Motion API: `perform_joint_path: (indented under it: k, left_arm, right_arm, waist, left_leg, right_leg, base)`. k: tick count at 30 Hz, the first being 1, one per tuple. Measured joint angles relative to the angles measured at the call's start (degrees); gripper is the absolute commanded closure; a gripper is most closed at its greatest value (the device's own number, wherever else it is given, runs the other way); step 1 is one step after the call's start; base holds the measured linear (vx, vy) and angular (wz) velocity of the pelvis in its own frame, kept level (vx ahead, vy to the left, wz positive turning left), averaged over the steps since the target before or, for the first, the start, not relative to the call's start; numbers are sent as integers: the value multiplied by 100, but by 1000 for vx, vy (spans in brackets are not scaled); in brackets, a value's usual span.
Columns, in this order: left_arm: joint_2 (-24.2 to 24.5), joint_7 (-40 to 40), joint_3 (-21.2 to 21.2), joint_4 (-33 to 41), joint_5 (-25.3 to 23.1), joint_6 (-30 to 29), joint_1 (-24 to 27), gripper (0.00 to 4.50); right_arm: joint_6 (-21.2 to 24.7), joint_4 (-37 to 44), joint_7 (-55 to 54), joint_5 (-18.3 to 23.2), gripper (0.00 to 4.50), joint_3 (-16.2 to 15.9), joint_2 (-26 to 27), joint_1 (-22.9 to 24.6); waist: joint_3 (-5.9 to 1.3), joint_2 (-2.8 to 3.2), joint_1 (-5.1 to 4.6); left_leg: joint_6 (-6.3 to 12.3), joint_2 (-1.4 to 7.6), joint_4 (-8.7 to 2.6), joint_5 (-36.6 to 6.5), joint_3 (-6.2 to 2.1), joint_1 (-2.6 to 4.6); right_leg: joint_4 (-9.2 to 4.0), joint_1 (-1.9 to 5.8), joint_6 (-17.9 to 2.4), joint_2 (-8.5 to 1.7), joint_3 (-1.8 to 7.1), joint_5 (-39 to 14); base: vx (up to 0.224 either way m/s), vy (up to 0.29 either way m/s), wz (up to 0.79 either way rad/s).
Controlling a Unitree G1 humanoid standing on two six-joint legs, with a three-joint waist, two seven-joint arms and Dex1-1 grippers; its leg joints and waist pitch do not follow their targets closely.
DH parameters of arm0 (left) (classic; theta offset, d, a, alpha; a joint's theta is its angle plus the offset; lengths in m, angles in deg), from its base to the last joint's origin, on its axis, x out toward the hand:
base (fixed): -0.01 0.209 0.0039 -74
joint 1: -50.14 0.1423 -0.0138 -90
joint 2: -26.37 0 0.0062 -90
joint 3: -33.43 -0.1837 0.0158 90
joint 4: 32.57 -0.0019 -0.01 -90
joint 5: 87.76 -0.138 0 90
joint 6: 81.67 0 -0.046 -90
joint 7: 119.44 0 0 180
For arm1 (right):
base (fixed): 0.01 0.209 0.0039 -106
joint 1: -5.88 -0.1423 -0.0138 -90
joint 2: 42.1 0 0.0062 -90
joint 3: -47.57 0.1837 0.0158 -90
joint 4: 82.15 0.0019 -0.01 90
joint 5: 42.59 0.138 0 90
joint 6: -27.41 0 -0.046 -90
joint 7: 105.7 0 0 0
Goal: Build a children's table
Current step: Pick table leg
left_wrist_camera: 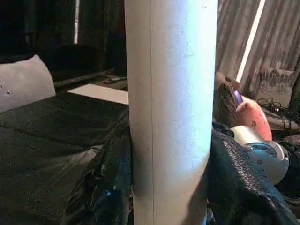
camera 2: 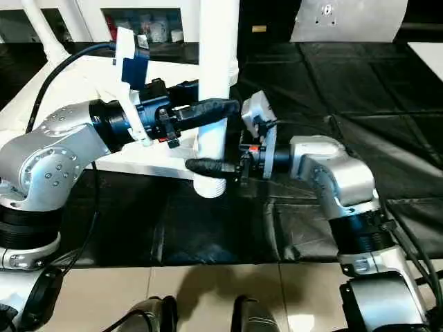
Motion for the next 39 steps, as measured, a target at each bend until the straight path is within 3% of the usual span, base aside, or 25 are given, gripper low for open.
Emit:
perform_joint_path:
  k: [4, 6, 17, 22, 23, 31, 39]
  left_arm:
    - [4, 8, -8, 3, 0, 0, 0, 265]
    - [5, 11, -12, 9, 0, 0, 0, 265]
    - [127, 82, -140, 58, -31, 6, 0, 265]
    - [161, 94, -216, 58, -130, 45, 0, 265]
    - [164, 106, -223, 58, -133, 45, 0, 265]
    - [220, 146, -227, 57, -135, 45, 0, 265]
    - [224, 185, -227, 57, -138, 45, 0, 265]
  right_arm:
    - [-11, -60, 10, -20, 67, -3, 7, 0]
    - [-11, -60, 13, -20, 101, -5, 11, 0]
    - [-19, -60, 144, -15, 189, -64, 56, 0]
    - [103, -53, 133, 82, 189, -52, 70, 1]
    - [173, -53, 131, 113, 163, -49, 72, 1]
    - [300, -43, 103, 151, 116, -17, 60, 6]
    - [300, -40, 107, 107, 116, -18, 9, 9]
  waist:
    - [-8, -14, 6]
    - [-9, -15, 7]
    - [-9, -16, 10]
    - [-9, -16, 10]
    - [-9, -16, 10]
    - [-9, -15, 10]
    - [-9, -15, 9]
  left_leg:
    - [0, -2, 7, 0, 0, -1]
    - [-2, -1, 11, -1, 0, -1]
    - [-14, 0, 17, -8, 0, -1]
    - [-14, 0, 17, -8, 0, -1]
    - [-14, 0, 17, -8, 0, -1]
    - [-16, 0, 17, -9, 0, -1]
    - [-19, 0, 17, -11, 0, -1]
  right_leg:
    - [-1, 3, -1, -1, 2, 1]
    - [-1, 5, -2, -1, 2, 1]
    - [3, 6, -3, -1, 3, 2]
    - [3, 5, -3, -1, 2, 3]
    - [3, 6, -3, -1, 2, 3]
    - [3, 6, -3, -1, 2, 3]
    - [3, 6, -3, -1, 2, 3]
  base:
    - [0, 0, 0]
    - [0, 0, 0]
    - [0, 0, 0]
    - [0, 0, 0]
    - [0, 0, 0]
    - [0, 0, 0]
    - [0, 0, 0]
